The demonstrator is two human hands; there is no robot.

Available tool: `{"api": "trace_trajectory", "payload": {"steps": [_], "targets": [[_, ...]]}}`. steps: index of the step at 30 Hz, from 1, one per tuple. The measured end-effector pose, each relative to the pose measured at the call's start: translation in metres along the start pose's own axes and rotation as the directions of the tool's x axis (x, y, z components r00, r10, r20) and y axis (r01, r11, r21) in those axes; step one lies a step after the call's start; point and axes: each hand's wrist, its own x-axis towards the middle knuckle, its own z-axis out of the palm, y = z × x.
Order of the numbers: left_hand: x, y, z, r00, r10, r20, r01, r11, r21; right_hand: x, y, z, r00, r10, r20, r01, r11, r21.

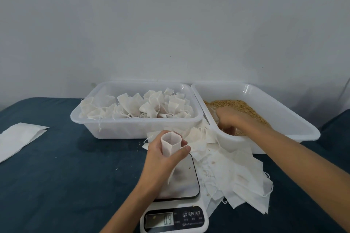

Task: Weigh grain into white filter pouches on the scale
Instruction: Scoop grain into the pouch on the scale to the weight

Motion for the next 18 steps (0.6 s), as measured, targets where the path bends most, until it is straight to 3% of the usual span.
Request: {"api": "trace_trajectory", "payload": {"steps": [2, 5, 8, 18], "targets": [[-0.001, 0.000, 0.001, 1.000, -0.005, 0.005, 0.005, 1.000, 0.001, -0.003, 0.000, -0.004, 0.999, -0.019, 0.049, 0.017, 0.999, 0.039], [-0.002, 0.001, 0.000, 1.000, -0.003, 0.003, 0.003, 1.000, -0.006, -0.010, 0.002, -0.010, 0.983, -0.049, 0.179, 0.002, 0.968, 0.253], [-0.001, 0.002, -0.001, 1.000, -0.003, -0.002, 0.003, 1.000, -0.013, -0.015, 0.006, -0.008, 0.977, -0.078, 0.200, -0.010, 0.915, 0.404], [0.001, -0.001, -0.001, 1.000, -0.001, 0.002, 0.001, 0.999, -0.042, 0.000, 0.027, 0.008, 0.996, 0.089, -0.007, -0.083, 0.957, 0.278]]}}
